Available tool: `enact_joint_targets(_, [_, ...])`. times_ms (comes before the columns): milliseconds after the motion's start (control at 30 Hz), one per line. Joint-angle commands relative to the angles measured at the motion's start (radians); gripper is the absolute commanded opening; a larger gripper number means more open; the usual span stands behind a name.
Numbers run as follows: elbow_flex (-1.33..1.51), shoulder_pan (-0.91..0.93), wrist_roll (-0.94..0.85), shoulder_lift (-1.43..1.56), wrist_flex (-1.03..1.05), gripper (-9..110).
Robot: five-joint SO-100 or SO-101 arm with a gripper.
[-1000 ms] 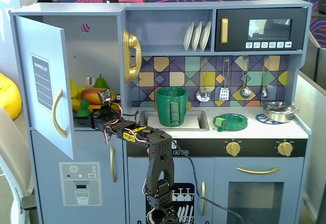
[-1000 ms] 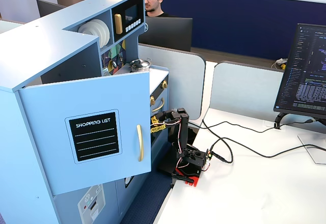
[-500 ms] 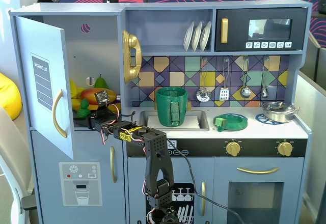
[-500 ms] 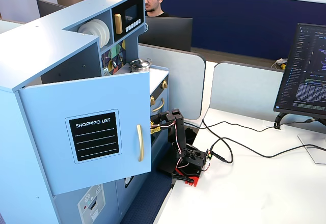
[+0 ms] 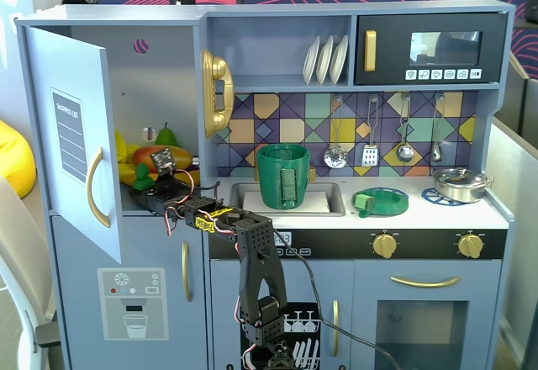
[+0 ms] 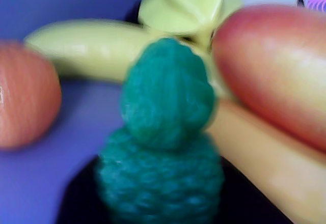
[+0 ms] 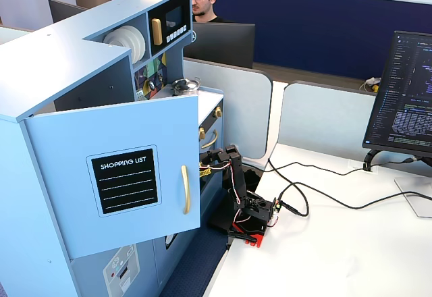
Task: Pick up the green pineapple from the left cabinet and place it in the green recipient
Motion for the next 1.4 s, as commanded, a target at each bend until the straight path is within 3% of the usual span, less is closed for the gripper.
enact_joint_targets(0, [-0.029, -0.015, -0.058, 0.043, 0.029, 0])
enact_joint_targets(267, [0.043, -0.055, -0.11, 0.287, 0.109, 0])
enact_joint_targets(733, [0.497, -0.048, -0.238, 0.971, 0.357, 0])
enact_joint_targets(1133, [0.344, 0.347, -0.153, 1.201, 0.701, 0])
enact_joint_targets(1367, [0.172, 0.614, -0.031, 1.031, 0.65, 0])
